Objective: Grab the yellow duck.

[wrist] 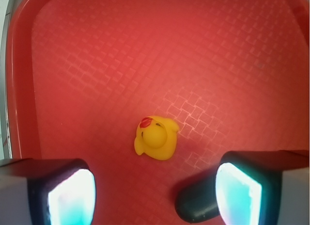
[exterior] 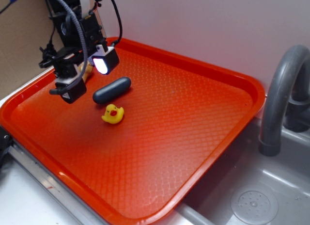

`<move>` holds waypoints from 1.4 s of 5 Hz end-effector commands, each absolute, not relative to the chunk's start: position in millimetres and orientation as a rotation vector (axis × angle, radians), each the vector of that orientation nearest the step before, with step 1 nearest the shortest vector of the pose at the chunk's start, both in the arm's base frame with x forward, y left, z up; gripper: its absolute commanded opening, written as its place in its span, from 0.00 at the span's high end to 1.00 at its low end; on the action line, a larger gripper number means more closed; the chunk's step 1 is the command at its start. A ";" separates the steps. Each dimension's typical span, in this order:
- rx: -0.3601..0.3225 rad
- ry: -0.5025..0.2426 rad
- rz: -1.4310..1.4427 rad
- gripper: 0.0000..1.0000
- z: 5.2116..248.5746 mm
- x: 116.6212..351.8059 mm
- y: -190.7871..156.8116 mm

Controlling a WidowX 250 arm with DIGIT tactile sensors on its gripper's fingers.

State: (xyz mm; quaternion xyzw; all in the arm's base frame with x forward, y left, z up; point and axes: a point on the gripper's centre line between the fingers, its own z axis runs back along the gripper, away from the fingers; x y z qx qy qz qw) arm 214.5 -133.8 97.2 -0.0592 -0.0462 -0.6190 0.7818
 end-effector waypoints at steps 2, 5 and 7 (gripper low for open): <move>-0.133 -0.109 -1.415 0.00 41.3 167.0 -139.1; -0.075 -0.103 -1.447 1.00 29.0 174.1 -143.2; -0.028 -0.140 -1.390 1.00 66.7 179.3 -129.6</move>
